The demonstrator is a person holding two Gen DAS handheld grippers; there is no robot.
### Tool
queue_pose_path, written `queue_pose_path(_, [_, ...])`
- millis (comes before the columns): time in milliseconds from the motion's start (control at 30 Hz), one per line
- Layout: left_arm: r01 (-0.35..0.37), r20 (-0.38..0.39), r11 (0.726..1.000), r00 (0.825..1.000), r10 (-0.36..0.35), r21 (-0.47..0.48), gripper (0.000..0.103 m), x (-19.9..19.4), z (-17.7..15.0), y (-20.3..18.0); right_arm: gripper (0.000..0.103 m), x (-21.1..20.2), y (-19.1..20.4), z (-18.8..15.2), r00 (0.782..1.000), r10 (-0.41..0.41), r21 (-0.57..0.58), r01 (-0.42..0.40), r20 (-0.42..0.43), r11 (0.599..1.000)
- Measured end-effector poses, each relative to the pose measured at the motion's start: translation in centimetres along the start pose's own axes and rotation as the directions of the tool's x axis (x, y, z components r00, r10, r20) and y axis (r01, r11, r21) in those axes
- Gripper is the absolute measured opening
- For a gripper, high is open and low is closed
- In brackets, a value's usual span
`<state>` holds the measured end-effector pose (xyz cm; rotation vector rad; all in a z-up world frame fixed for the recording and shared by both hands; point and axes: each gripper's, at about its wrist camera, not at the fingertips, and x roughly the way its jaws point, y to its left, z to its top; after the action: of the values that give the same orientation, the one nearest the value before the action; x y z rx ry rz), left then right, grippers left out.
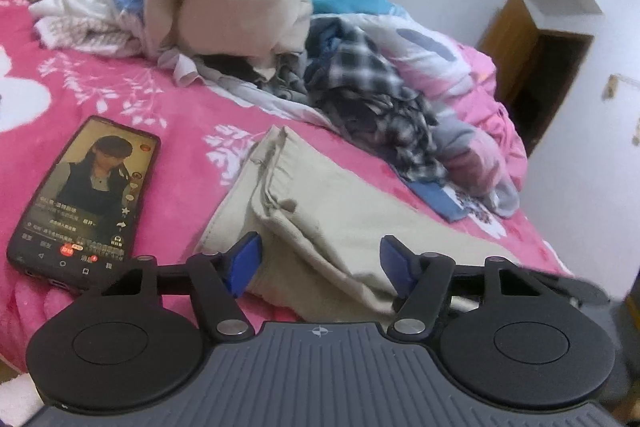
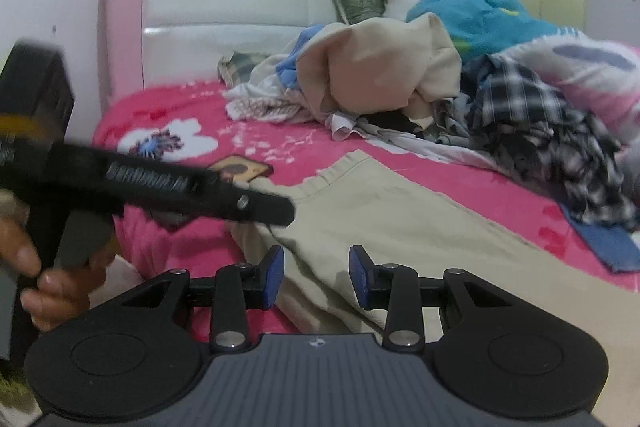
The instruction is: Fold clothes
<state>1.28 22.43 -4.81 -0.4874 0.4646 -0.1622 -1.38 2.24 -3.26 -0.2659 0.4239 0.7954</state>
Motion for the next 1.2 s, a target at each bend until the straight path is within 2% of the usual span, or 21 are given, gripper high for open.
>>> queue_pose_path(67, [-0.019,0.001,1.000,1.000,0.019,-0.012,0.055,0.3,0.4,0.0,0.038,0.5,0.4,-0.1,1.000,-0.005,-0.026,0.005,-0.005,1.000])
queue_pose_path(200, [-0.046,-0.014,0.999,0.999,0.045,-0.027,0.026,1.0,1.1,0.0,0.038,1.8,1.0,0.0,1.000,-0.014,-0.050,0.013,-0.011,0.999])
queue_pose_path(233, [-0.044,-0.021,0.998,0.999,0.044,-0.034,0.023,1.2,1.2,0.0,0.037,2.1,1.1,0.1,1.000,-0.016,-0.049,0.015,-0.012,0.999])
queue_pose_path(300, [-0.045,-0.028,0.998,0.999,0.044,-0.032,0.013,1.6,1.2,0.0,0.033,2.5,0.8,0.2,1.000,-0.010,-0.020,0.009,-0.015,1.000])
queue_pose_path(333, [-0.042,-0.024,0.999,0.999,0.042,-0.032,0.011,1.7,1.3,0.0,0.024,2.7,0.6,0.2,1.000,-0.011,-0.011,0.011,-0.018,1.000])
queue_pose_path(367, [-0.039,-0.019,0.999,0.999,0.038,-0.034,0.011,1.8,1.3,0.0,0.013,2.8,0.4,0.3,1.000,-0.013,-0.002,0.013,-0.019,1.000])
queue_pose_path(400, [-0.036,-0.014,0.999,0.999,0.035,-0.035,0.010,1.8,1.3,0.0,0.008,2.8,0.2,0.4,1.000,-0.015,0.008,0.015,-0.013,1.000])
queue_pose_path(467, [-0.018,0.013,0.999,1.000,0.018,-0.030,0.009,1.5,1.7,-0.2,0.005,2.5,0.1,0.8,1.000,-0.023,0.024,0.023,0.010,0.999])
queue_pose_path(633, [0.019,0.074,1.000,0.997,-0.017,-0.015,0.009,0.4,2.8,-0.4,0.005,1.5,0.7,2.3,0.997,-0.048,0.000,0.048,0.060,0.999])
queue_pose_path(700, [0.000,0.055,1.000,0.999,0.000,-0.005,0.009,0.9,2.4,0.0,0.005,1.8,0.9,2.3,0.997,-0.049,-0.005,0.049,0.052,0.999])
queue_pose_path(833, [0.002,0.015,0.997,1.000,0.000,-0.077,0.009,1.3,1.4,1.8,0.005,2.9,1.4,1.4,0.999,-0.040,-0.002,0.040,0.011,0.999])
queue_pose_path(967, [-0.008,0.030,0.999,1.000,0.009,-0.050,0.009,1.0,1.4,1.8,0.005,3.1,1.9,1.4,0.999,-0.044,-0.010,0.044,0.017,0.999])
queue_pose_path(1067, [-0.026,0.013,0.997,1.000,0.027,-0.068,0.009,1.4,1.2,2.5,0.005,3.9,1.7,1.0,1.000,-0.027,0.017,0.027,0.010,0.999])
queue_pose_path(1200, [-0.049,-0.015,0.997,0.999,0.048,-0.067,0.016,1.3,0.6,3.1,0.010,4.3,1.5,-0.2,1.000,-0.001,0.073,0.001,0.004,0.997])
